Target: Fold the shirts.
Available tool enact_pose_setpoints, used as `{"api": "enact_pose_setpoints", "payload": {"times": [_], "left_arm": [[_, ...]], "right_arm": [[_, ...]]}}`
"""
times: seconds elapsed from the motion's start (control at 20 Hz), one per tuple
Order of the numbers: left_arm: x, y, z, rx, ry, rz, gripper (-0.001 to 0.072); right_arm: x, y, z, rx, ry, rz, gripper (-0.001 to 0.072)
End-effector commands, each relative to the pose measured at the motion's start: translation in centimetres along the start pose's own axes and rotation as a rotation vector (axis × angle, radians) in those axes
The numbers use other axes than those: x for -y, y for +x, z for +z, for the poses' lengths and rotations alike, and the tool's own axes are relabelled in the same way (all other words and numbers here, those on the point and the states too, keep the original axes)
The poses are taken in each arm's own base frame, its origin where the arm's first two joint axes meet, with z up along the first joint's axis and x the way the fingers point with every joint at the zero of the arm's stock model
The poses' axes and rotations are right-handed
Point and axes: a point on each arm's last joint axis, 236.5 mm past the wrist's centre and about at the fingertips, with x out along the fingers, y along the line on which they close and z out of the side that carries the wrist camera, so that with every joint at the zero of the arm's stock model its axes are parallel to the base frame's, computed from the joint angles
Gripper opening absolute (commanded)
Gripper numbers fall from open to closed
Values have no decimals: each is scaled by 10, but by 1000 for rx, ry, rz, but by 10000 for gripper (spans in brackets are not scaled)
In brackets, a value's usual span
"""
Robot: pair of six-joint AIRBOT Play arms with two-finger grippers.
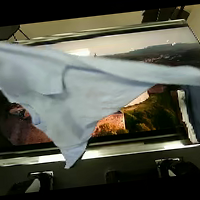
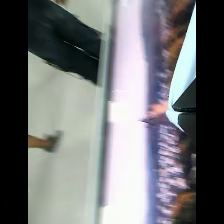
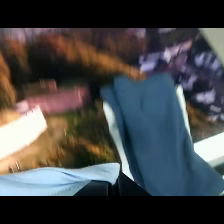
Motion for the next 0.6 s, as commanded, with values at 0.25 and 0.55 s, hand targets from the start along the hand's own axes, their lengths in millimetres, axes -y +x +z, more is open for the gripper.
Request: {"api": "enact_pose_setpoints", "payload": {"times": [0.25,0.55], "left_arm": [[-119,163,-163,-238,-229,143,31],[-142,194,-210,-336,-302,165,323]], "right_arm": [[-161,216,0,-211,-124,109,51],[-228,258,50,-26,199,281,673]]}}
